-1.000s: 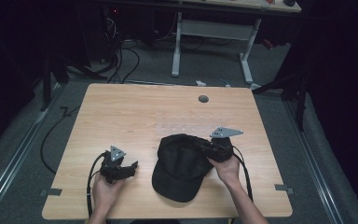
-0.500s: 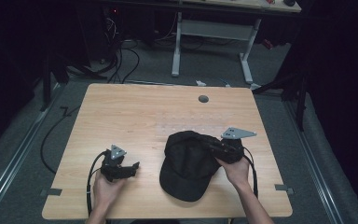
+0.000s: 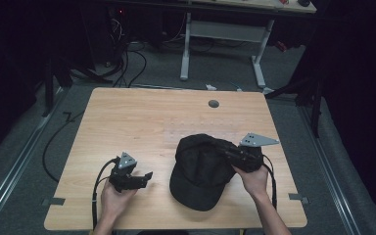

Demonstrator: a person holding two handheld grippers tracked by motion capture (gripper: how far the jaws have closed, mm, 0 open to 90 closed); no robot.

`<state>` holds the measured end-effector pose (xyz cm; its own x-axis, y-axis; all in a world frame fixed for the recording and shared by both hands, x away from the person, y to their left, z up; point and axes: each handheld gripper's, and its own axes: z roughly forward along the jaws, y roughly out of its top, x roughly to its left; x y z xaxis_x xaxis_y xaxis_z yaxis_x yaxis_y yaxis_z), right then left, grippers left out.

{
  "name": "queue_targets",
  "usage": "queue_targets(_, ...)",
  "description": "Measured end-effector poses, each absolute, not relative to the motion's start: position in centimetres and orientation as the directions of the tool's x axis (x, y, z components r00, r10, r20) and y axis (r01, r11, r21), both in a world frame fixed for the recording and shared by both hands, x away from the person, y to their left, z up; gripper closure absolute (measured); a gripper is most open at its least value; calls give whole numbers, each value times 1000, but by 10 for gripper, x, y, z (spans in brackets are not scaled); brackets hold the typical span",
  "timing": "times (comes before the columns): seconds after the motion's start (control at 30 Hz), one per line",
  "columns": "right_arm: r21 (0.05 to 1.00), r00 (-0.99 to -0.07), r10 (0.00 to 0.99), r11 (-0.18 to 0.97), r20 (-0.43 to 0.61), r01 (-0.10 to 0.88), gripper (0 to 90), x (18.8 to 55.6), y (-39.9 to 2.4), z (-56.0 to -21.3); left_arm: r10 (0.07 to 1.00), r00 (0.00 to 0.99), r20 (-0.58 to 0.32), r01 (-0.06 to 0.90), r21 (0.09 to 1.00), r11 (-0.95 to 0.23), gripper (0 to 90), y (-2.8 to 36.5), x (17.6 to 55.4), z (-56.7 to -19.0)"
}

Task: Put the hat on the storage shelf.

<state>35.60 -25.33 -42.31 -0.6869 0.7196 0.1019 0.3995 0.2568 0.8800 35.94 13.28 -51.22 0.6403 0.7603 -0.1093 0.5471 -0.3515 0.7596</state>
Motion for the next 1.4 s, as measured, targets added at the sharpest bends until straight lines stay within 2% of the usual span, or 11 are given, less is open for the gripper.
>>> queue_targets(0.5,890,-711,698,269,83,368,837,355,-248,-421,583,776,-240,526,757,-388,228,106,358,-494)
queue_targets(1.4,919,-800,595,271,73,285,836,355,-232,-406,426,854,-299,490,738,-464,186,78,363,-481)
